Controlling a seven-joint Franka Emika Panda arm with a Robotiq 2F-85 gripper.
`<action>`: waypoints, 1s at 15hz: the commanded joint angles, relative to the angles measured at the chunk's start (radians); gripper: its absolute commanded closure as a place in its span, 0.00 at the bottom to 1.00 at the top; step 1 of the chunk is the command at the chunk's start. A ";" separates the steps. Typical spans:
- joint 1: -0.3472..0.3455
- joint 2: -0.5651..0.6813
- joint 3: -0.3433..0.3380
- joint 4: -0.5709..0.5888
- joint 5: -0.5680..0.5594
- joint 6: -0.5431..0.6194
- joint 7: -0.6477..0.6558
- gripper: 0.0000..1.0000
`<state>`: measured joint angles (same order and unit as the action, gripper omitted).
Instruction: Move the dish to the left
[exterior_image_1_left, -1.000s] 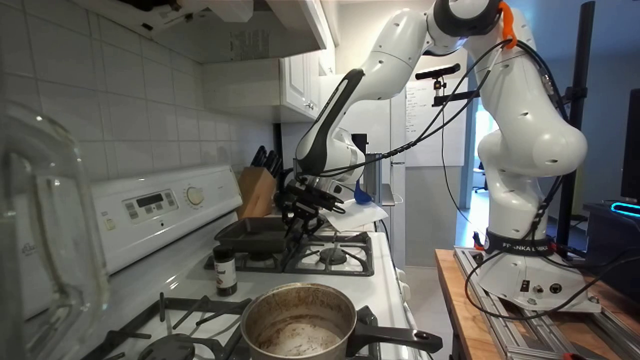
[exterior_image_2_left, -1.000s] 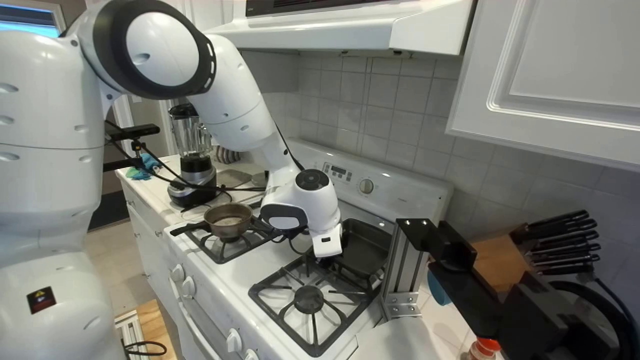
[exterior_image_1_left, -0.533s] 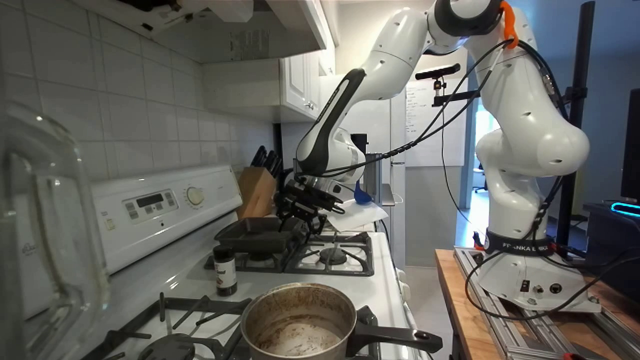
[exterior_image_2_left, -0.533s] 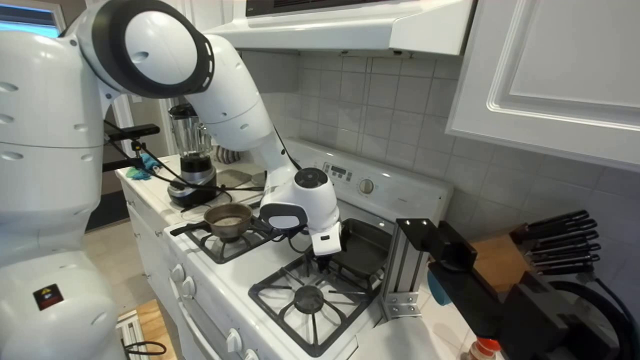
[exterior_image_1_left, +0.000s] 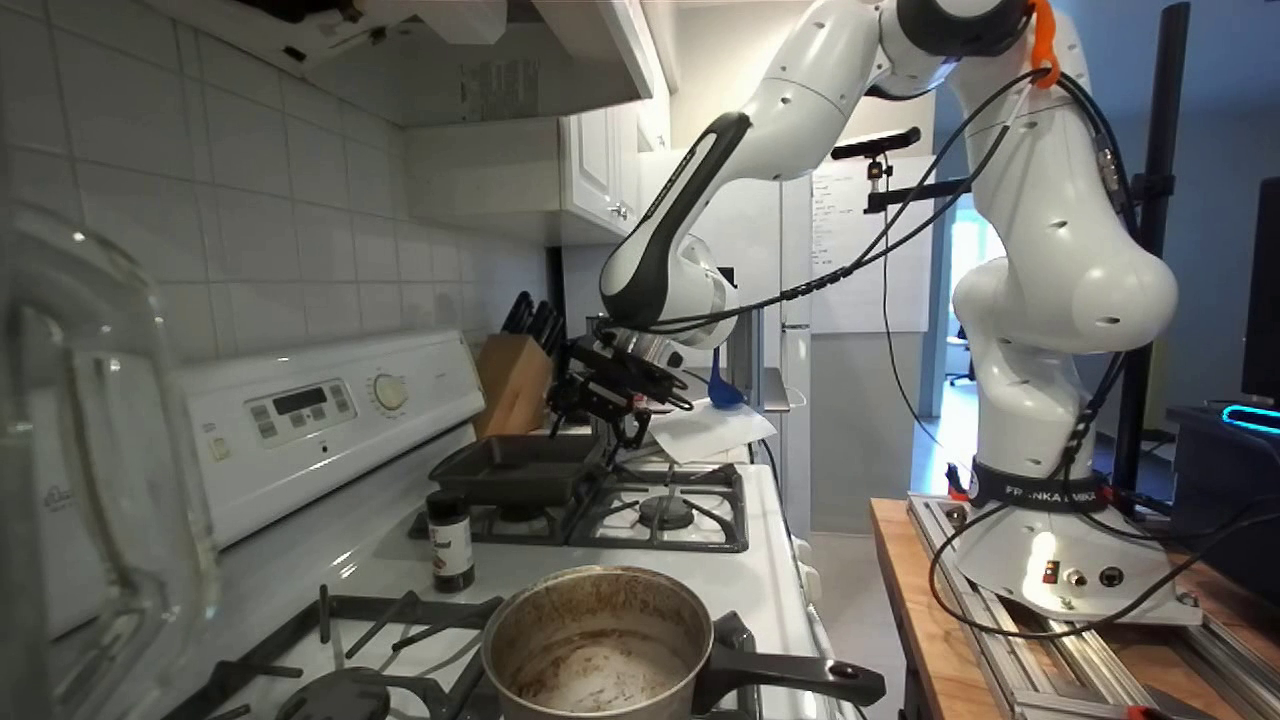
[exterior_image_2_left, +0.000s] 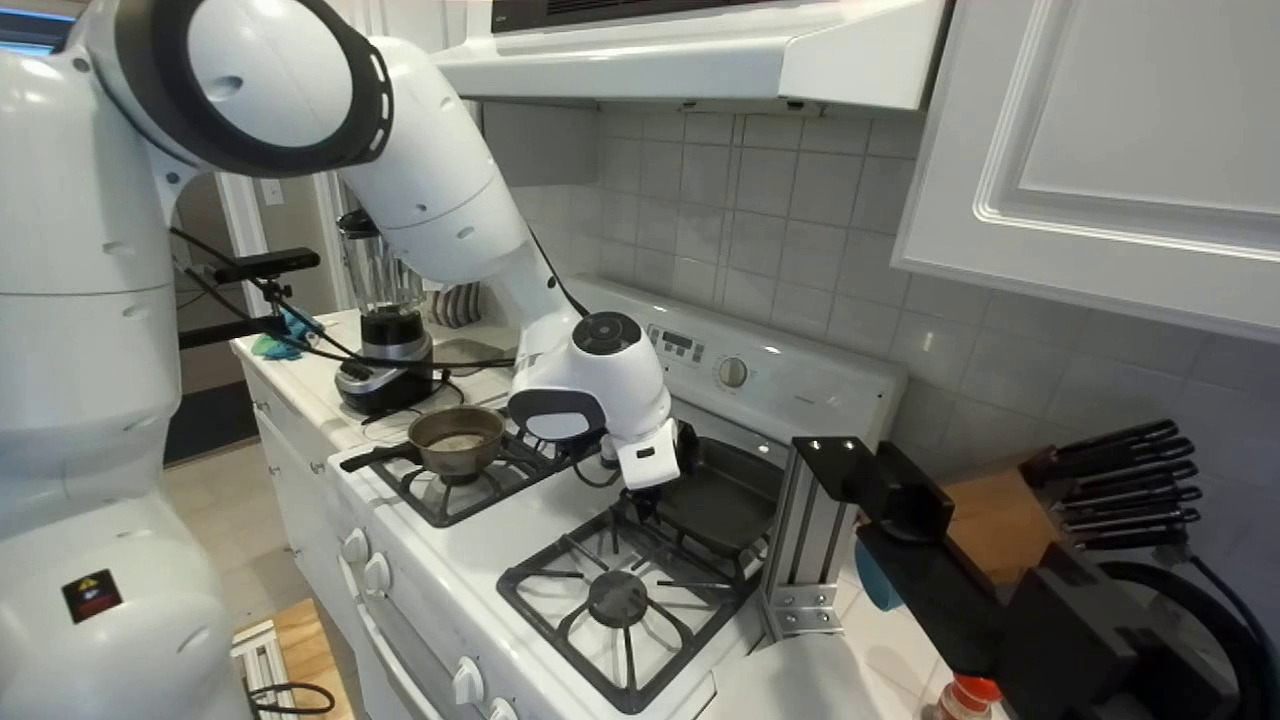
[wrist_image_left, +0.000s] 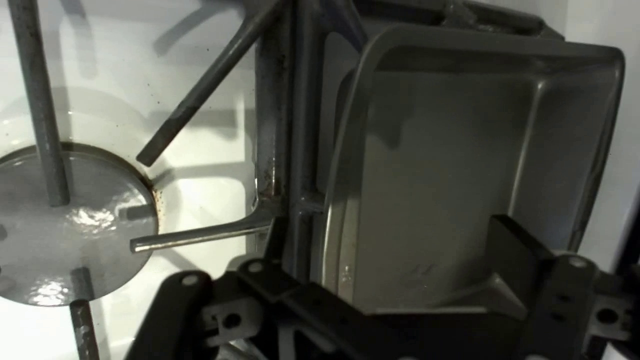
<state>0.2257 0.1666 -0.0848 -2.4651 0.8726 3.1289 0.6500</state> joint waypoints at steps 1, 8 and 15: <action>0.006 -0.136 -0.032 -0.138 -0.074 -0.047 -0.049 0.00; -0.128 -0.404 -0.042 -0.340 -0.311 -0.249 -0.293 0.00; -0.310 -0.596 -0.052 -0.277 -0.618 -0.746 -0.466 0.00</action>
<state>-0.0211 -0.3047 -0.1532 -2.7359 0.3744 2.5771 0.2248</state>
